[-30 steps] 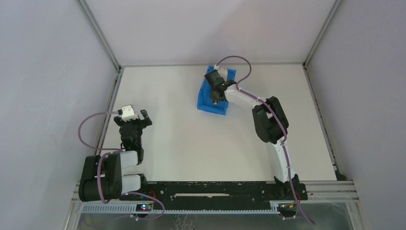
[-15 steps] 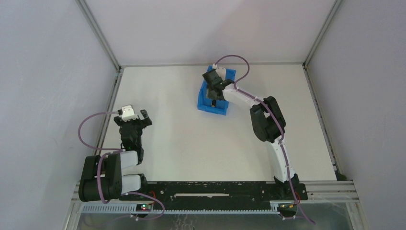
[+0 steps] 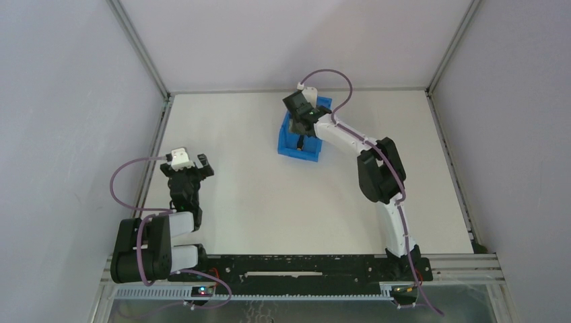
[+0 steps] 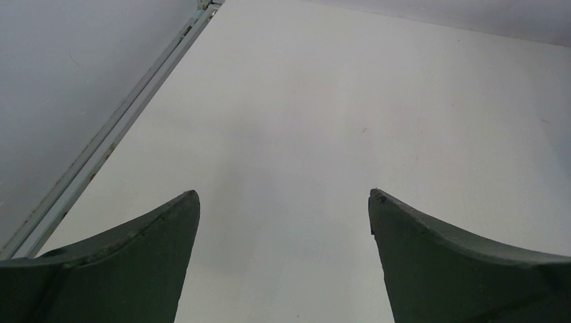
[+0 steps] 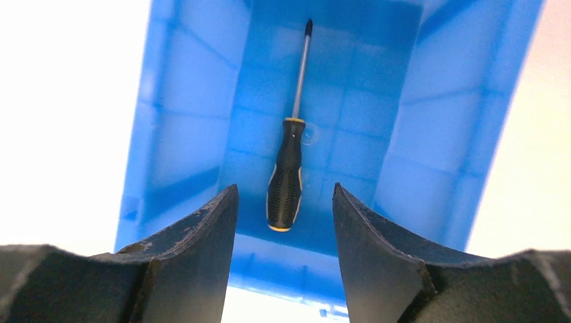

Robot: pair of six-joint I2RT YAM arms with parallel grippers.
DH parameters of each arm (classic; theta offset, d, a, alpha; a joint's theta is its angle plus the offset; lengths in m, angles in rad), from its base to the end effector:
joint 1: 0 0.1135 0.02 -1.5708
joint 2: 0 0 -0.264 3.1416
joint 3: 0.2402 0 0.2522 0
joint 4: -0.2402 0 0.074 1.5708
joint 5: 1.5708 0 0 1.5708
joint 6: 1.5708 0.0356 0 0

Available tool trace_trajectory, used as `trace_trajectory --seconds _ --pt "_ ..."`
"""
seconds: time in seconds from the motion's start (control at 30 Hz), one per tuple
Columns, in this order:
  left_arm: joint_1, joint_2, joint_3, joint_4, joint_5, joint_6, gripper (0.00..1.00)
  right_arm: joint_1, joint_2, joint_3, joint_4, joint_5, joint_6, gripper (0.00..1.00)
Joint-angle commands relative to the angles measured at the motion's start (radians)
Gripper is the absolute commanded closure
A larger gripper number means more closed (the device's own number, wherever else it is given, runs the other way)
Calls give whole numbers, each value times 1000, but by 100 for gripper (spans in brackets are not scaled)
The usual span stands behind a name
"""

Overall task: Put the screwdriver in the bin
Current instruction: Reset both arms

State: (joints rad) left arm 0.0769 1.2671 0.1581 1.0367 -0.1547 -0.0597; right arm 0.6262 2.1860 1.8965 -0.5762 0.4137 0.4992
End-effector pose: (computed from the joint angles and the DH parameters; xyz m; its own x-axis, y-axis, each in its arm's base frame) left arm 0.2117 0.0218 0.1650 -0.0582 -0.0636 -0.9963 -0.2330 0.9713 -0.0484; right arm 0.4081 0.2775 0.2355 -0.6976 0.0364 -0.7156 0.0096 0.9991 0.0415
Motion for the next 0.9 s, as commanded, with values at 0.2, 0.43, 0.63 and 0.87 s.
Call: trace_trajectory --seconds 0.2,0.43,0.63,0.87 --pt "-6 -8 29 29 -14 24 0 36 -143 197 -83 73 -85 39" --pt "-6 -8 29 29 -15 23 0 55 -163 348 -141 101 -141 40" --pt "-6 -8 29 29 -15 24 0 68 -192 430 -162 123 -189 41" --pt "-6 -8 29 29 -15 24 0 78 -243 431 -167 136 -247 11"
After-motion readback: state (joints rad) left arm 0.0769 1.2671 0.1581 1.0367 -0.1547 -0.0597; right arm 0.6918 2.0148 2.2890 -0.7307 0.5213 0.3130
